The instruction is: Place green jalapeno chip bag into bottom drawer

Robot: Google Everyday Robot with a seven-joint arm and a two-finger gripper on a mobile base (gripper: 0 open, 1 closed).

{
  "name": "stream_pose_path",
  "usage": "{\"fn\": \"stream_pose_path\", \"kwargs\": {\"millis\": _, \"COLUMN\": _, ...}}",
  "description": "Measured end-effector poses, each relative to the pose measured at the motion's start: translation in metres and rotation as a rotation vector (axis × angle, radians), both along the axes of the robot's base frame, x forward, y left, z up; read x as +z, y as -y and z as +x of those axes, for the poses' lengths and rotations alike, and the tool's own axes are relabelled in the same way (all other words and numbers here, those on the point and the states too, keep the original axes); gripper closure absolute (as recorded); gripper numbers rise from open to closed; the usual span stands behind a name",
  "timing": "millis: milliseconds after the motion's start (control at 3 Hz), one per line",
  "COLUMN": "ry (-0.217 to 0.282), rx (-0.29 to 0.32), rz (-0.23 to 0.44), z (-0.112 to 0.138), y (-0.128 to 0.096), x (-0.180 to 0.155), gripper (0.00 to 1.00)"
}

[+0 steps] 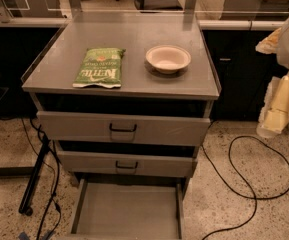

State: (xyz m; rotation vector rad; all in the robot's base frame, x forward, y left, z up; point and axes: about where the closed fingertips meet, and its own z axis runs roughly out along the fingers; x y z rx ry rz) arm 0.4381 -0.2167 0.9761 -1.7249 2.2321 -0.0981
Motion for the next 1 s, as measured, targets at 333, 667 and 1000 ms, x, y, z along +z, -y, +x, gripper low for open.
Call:
{"fn": "stream_pose_path", "kwargs": {"millis": 333, "ry": 0.000, "rx": 0.000, "rz": 0.000, "z": 0.000, "y": 0.000, "x": 0.000, "gripper": 0.00}}
{"fn": "stream_pose_path", "kwargs": {"millis": 667, "ry": 0.000, "rx": 0.004, "rz": -0.004, "z": 0.008, "y": -0.011, "x": 0.001, "gripper": 0.00}}
{"fn": "stream_pose_path", "kwargs": {"millis": 1000, "ry": -0.011, "rx": 0.044, "rz": -0.009, "z": 0.048, "y": -0.077, "x": 0.014, "gripper": 0.00}}
